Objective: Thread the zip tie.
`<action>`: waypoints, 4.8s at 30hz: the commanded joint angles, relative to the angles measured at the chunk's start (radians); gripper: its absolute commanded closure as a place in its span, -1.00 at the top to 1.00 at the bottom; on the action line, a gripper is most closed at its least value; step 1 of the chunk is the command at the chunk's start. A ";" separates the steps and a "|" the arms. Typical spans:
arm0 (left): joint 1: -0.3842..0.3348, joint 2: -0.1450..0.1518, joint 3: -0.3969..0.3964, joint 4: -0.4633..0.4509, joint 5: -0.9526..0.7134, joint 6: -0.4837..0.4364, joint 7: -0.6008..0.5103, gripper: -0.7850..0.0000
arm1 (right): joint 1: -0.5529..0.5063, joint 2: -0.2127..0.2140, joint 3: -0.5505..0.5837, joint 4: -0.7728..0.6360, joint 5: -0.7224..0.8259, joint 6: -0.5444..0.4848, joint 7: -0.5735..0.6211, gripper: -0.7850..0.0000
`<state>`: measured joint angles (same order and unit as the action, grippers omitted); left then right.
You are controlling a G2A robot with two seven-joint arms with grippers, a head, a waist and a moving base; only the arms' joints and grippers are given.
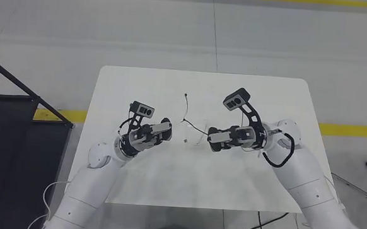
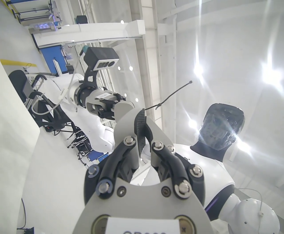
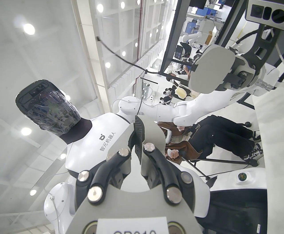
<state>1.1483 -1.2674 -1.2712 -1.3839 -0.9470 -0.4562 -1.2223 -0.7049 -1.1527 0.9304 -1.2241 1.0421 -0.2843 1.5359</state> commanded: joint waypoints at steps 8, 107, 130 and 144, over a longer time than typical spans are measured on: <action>-0.004 -0.005 0.011 -0.019 -0.035 0.027 0.003 -0.48 | 0.019 -0.001 -0.034 0.016 -0.008 0.000 0.000 -1.00; 0.084 0.010 -0.025 -0.059 0.392 -0.142 0.114 -1.00 | -0.071 0.028 0.111 -0.086 0.017 0.000 0.000 -1.00; 0.105 0.022 -0.041 -0.098 0.470 -0.196 0.269 1.00 | -0.014 0.047 0.059 -0.022 -0.077 0.000 0.000 -1.00; 0.232 0.017 -0.163 -0.200 0.965 -0.379 0.774 1.00 | -0.123 0.108 0.180 -0.287 -0.689 0.085 -0.313 -1.00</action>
<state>1.3699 -1.2480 -1.4302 -1.5756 -0.0491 -0.8293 -0.5171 -0.8146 -1.0495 1.1032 -1.4719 0.4323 -0.2274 1.2671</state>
